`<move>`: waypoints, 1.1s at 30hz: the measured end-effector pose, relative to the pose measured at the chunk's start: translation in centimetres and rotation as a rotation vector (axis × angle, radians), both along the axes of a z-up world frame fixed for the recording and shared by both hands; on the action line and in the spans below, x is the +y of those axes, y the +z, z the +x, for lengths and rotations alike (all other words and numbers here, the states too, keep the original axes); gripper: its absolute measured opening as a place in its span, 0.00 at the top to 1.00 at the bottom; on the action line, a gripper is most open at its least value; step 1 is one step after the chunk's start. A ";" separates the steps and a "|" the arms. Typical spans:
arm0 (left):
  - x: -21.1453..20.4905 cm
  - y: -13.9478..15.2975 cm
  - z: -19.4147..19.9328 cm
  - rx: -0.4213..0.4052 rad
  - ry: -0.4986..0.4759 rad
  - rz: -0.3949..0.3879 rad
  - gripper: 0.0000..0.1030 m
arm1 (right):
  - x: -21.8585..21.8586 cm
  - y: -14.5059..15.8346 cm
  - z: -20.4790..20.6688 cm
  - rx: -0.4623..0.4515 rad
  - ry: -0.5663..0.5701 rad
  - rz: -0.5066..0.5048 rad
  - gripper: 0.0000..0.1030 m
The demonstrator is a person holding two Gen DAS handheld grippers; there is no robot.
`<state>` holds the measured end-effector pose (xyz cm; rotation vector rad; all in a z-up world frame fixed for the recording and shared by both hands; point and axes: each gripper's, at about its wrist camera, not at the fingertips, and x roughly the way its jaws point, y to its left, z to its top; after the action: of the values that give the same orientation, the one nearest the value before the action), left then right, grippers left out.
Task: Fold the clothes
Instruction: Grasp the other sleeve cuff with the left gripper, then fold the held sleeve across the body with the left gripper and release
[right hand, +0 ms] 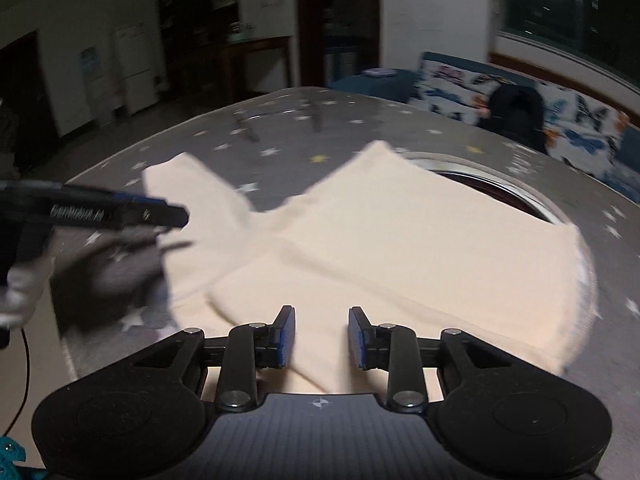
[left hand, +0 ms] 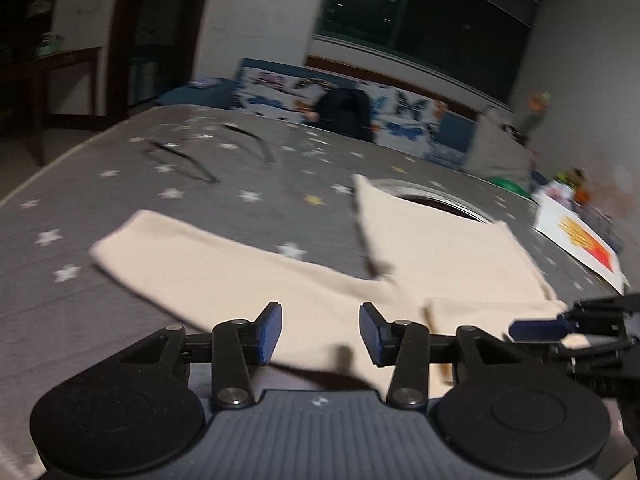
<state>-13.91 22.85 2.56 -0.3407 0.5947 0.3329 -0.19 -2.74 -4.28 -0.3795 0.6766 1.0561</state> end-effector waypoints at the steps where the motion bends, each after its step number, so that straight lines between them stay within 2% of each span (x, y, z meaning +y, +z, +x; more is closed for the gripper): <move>1: 0.5 0.1 -0.3 0.001 0.024 0.005 0.55 | 0.5 -0.1 -0.4 -0.004 0.015 -0.004 0.69; 4: 2.0 0.1 -1.1 0.006 0.099 0.010 0.54 | 1.8 -0.7 -1.3 0.004 0.048 -0.026 0.69; 6: 3.2 0.1 -1.5 0.014 0.153 0.013 0.54 | 2.3 -0.9 -1.9 -0.029 0.063 -0.041 0.67; 11: 6.9 -0.1 -2.0 0.022 0.310 0.006 0.51 | 1.6 0.3 -2.0 -0.018 0.057 -0.021 0.65; 21: 9.2 -1.1 -0.5 0.051 0.378 0.004 0.54 | -0.8 2.2 -1.7 -0.024 0.019 0.015 0.62; 24: 9.8 -1.4 0.0 0.059 0.395 0.004 0.63 | -1.4 2.5 -1.7 -0.022 0.010 0.021 0.61; 26: 10.2 -1.5 0.3 0.065 0.407 0.004 0.80 | -1.7 2.7 -1.8 -0.026 0.002 0.024 0.61; 28: 10.6 -1.7 0.5 0.065 0.416 -0.005 0.88 | -2.4 2.8 -1.7 -0.025 -0.011 0.031 0.61; 33: 10.3 -0.9 -0.2 0.003 0.408 -0.069 0.93 | -3.8 3.1 -1.3 -0.021 -0.054 0.043 0.61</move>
<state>-14.13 33.11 1.70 -0.5297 0.5386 0.7053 -1.45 -6.50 -1.19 -0.3329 0.6412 1.0122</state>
